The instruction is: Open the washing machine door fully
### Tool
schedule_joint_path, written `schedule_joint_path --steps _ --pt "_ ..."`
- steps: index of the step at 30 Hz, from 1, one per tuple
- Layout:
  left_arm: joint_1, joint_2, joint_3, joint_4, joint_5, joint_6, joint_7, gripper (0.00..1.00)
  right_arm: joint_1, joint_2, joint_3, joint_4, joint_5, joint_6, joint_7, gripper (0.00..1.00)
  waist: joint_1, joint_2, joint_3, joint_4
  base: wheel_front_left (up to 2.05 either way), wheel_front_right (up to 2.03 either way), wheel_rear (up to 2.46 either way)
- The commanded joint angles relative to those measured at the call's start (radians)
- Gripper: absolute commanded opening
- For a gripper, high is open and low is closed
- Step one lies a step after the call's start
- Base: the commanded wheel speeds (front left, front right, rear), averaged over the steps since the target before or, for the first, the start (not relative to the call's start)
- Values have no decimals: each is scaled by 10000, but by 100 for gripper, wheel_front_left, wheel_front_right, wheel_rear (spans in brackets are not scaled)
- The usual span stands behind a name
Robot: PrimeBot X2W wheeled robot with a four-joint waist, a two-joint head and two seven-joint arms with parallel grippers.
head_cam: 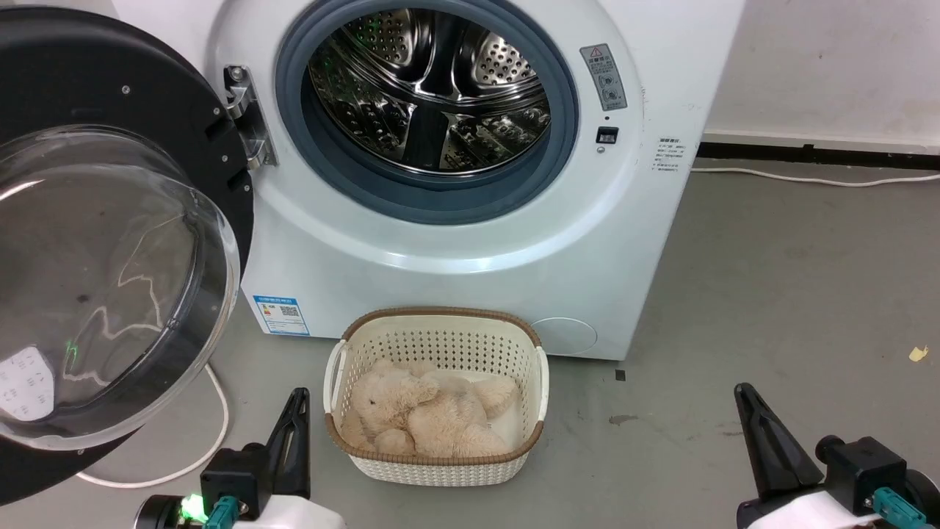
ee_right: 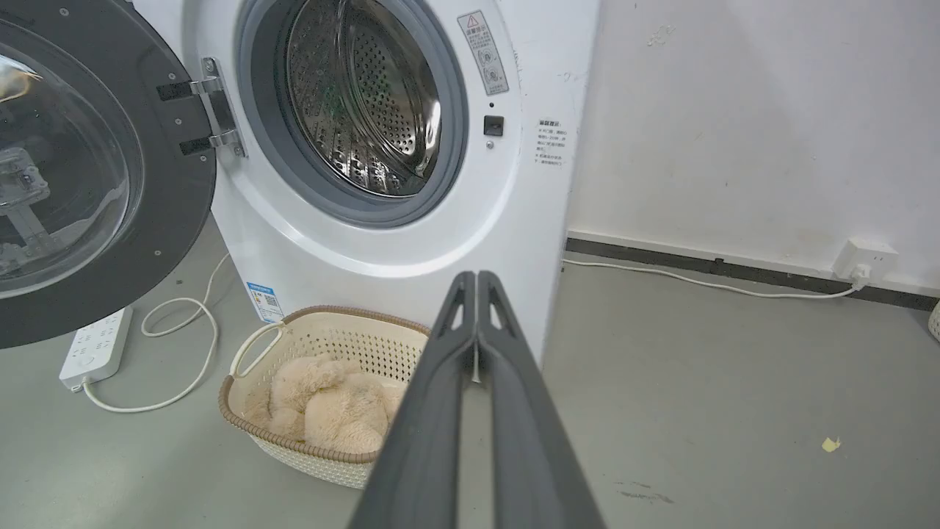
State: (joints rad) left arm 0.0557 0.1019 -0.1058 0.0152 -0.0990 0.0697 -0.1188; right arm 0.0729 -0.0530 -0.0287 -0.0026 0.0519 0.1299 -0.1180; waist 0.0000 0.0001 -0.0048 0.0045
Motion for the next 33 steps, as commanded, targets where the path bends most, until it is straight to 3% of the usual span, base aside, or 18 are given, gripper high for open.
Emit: schedule_joint_path --steps 1,33 --pt "-204 -76 85 -36 88 -55 59 0 -189 16 12 13 -86 4 45 0 0 -1 1 -1 0 0 0" --pt "-408 -331 648 -103 611 -427 713 0 -502 23 171 20 -337 6 703 0 0 -1 28 -26 0 0 0"
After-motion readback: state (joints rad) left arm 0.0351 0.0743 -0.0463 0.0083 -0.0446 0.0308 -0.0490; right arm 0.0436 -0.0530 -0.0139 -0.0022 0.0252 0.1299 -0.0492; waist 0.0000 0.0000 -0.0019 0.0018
